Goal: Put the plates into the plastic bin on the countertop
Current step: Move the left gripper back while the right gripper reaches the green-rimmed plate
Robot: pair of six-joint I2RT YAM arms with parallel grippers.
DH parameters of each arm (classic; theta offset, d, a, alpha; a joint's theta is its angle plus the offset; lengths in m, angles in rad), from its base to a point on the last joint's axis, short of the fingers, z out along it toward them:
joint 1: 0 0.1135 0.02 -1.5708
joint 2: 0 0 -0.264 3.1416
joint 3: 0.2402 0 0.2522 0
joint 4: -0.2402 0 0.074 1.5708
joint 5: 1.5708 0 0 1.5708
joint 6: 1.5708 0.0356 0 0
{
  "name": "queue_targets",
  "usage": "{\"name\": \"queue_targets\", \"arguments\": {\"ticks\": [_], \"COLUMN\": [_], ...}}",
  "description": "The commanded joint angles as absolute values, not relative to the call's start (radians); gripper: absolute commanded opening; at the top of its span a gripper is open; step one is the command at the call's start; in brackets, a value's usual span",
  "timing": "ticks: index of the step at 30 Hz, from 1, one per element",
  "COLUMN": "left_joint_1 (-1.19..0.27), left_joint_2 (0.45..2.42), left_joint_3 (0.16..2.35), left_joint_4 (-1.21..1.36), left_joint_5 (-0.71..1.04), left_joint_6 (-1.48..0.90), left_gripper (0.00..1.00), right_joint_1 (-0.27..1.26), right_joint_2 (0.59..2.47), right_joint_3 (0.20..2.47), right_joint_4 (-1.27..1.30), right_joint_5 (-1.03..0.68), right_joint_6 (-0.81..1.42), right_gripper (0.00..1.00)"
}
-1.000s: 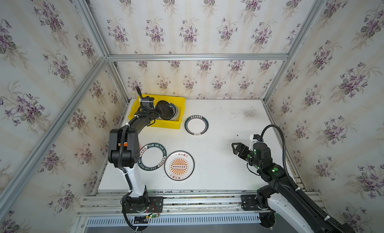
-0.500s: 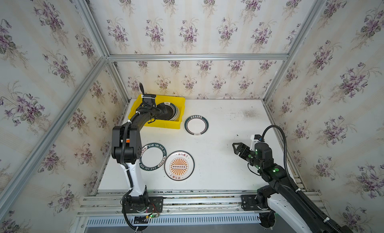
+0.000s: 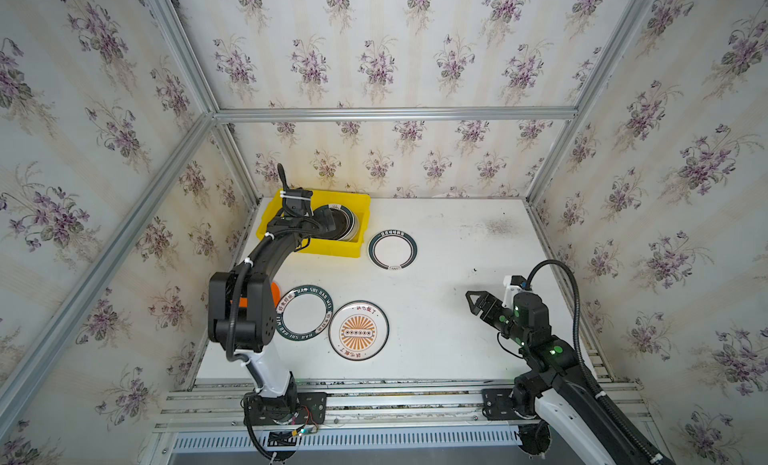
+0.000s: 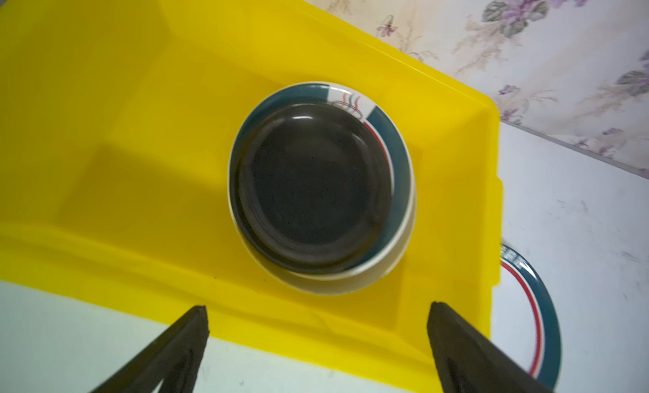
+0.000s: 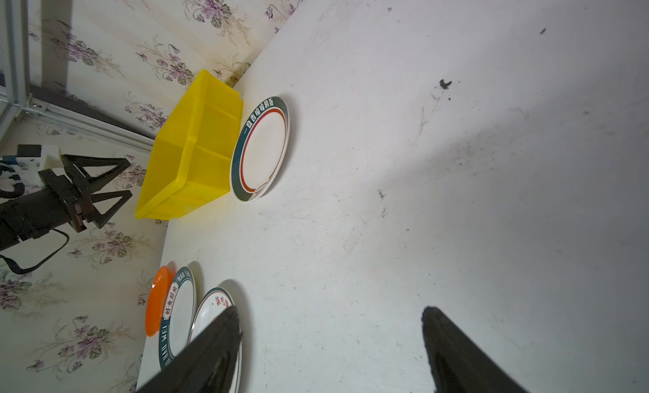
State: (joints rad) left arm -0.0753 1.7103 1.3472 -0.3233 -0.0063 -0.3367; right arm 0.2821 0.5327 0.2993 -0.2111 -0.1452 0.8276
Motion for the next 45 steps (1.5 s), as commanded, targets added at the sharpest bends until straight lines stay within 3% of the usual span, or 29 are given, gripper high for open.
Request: {"name": "queue_targets", "arguments": {"ticks": [1, 11, 24, 35, 45], "left_joint_1": [-0.101, -0.220, -0.391, -0.463, -0.463], "left_joint_2": [1.594, 1.201, 0.868, 0.789, 0.854], "left_joint_3": [1.242, 0.889, 0.520, 0.383, 0.354], "left_joint_4": [-0.225, -0.090, 0.014, 0.153, 0.202], "left_joint_5": [-0.023, -0.001, 0.100, 0.074, 0.043], "left_joint_6": [-0.368, -0.436, -0.523, -0.497, -0.456], "left_gripper": [1.00, 1.00, 1.00, 1.00, 1.00], "right_joint_1": [0.281, 0.279, 0.350, 0.364, 0.364], "right_joint_2": [0.503, 0.598, 1.168, 1.457, 1.728], "right_joint_3": [0.290, 0.307, 0.523, 0.686, 0.782], "right_joint_4": [-0.202, -0.089, 0.207, 0.272, 0.461], "right_joint_5": [-0.188, -0.288, -0.390, -0.330, -0.395], "right_joint_6": [0.850, 0.811, 0.763, 0.719, 0.796], "right_gripper": [0.83, 0.83, 0.80, 0.78, 0.73]}}
